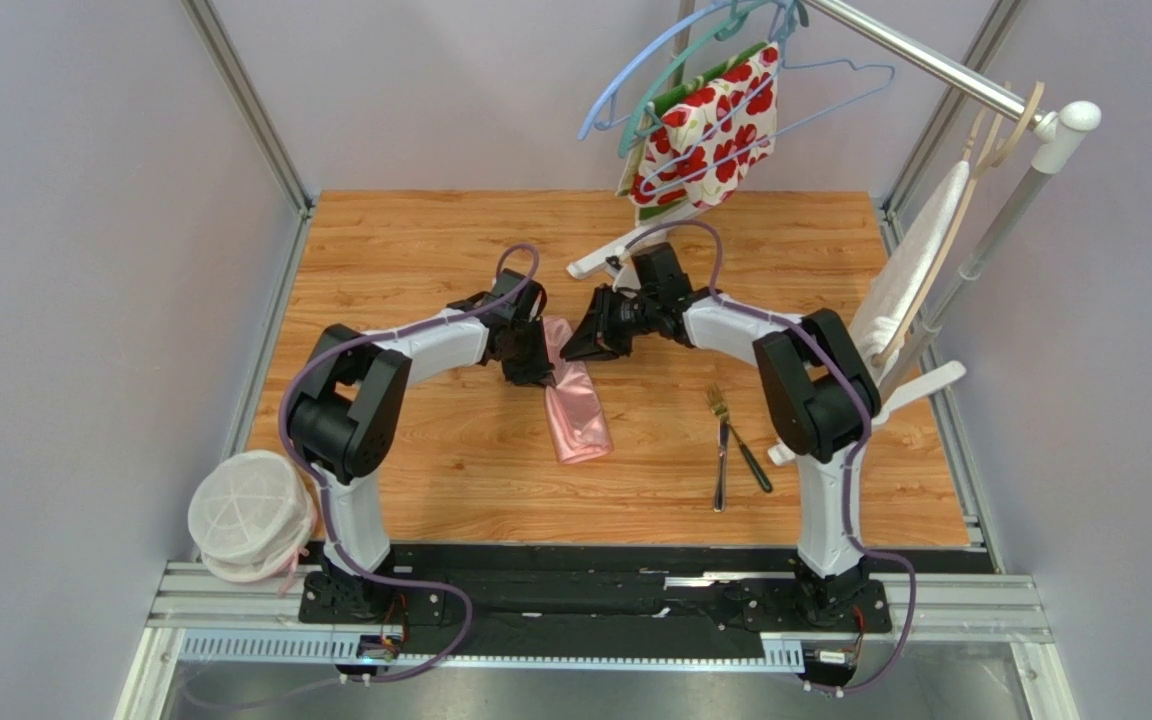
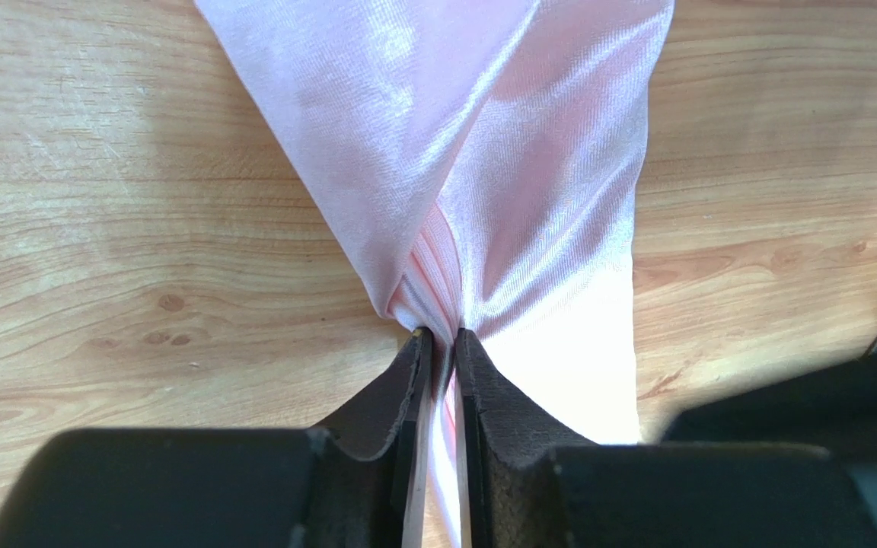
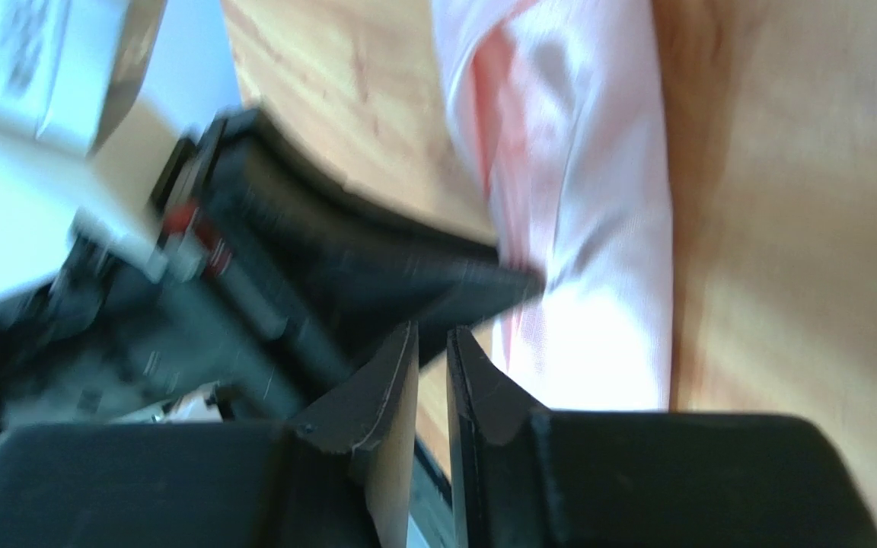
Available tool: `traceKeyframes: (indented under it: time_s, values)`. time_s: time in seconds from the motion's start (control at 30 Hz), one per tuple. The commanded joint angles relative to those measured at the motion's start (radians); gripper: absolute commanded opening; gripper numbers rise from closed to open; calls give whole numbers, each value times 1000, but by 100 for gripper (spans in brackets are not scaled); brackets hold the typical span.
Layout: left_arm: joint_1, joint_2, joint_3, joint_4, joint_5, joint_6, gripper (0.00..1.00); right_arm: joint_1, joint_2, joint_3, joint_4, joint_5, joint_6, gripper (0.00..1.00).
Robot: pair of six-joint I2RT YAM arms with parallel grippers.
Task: Fold the napkin into a case and place the utensils inside
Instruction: Fold the 2/3-rectangle-folded napkin at the center of the board.
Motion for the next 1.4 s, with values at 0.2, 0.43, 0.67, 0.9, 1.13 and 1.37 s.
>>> traceKeyframes:
  time_s: [0.2, 0.43, 0.67, 0.9, 1.13, 1.37]
  values:
    - [-6, -50, -71, 42, 9, -22, 13, 51, -170, -227, 16, -13, -92, 13]
    - [-6, -53, -90, 57, -1, -39, 11, 110, -166, -297, 99, -5, -41, 6]
    - [-6, -59, -96, 65, 5, -46, 10, 130, -100, -326, 206, 30, 3, 4]
    - [-6, -76, -100, 60, -11, -33, 6, 125, -95, -354, 299, -34, 36, 2]
    - [-9, -83, -119, 65, -26, -20, 7, 101, -274, -342, 49, 2, -130, 5]
    - [-15, -128, -88, 17, -17, 3, 28, 70, -244, -371, 61, 15, -164, 9]
